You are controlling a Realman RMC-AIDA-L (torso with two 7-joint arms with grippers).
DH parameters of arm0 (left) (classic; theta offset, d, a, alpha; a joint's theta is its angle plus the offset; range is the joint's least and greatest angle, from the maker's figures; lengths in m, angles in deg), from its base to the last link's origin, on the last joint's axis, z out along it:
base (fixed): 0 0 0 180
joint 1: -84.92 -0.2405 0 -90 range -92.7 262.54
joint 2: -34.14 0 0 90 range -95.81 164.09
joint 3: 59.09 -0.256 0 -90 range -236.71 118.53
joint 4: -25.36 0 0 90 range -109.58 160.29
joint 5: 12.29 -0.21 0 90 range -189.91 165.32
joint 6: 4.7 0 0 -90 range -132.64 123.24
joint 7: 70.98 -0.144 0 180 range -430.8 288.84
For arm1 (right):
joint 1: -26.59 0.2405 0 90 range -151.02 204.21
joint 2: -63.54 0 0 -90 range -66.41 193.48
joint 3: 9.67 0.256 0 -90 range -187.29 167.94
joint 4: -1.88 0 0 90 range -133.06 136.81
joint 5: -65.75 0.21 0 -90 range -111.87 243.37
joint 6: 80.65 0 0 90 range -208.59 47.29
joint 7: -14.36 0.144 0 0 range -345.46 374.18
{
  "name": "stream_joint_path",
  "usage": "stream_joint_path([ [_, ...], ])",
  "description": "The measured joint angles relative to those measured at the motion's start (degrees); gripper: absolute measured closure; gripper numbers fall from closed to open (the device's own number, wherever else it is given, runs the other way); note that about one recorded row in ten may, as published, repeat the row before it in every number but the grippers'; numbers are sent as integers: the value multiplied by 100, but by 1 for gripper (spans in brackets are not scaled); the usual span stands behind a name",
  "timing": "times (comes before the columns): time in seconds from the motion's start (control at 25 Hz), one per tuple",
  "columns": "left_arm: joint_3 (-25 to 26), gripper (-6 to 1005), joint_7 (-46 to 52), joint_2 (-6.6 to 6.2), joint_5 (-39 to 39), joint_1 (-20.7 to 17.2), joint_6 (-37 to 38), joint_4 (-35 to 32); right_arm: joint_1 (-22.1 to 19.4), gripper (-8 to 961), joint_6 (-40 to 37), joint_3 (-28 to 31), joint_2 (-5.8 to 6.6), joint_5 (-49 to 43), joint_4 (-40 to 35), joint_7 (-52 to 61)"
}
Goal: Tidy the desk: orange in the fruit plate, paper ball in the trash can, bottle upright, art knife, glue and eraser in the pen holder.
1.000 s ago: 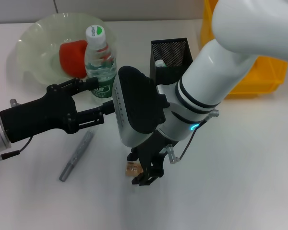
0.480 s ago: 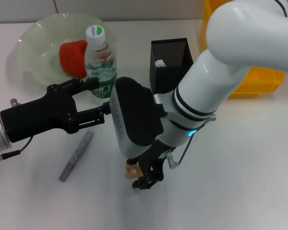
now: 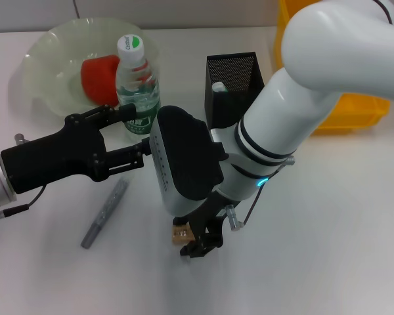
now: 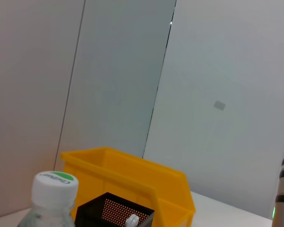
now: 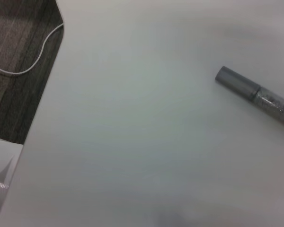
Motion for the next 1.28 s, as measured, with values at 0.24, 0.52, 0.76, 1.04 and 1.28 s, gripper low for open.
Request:
stream_joint_path([
  [0.24,0,191,0,2,-4,40,-10,0,-17,470,27,47,0,-20,-4,-1],
  [0.52,0,191,0,2,-6,51,-18,0,-55,613,79,46,1,-45,-45,-1],
  [0.76,0,190,0,2,-2,52,-25,0,-79,701,80,47,1,-50,-106,-1],
  [1.04,15,190,0,2,13,51,-28,-2,-363,702,-99,476,40,-153,-578,32],
  [1.28,86,191,0,2,37,94,-27,-42,-1249,701,-649,1512,55,-260,-1582,25],
])
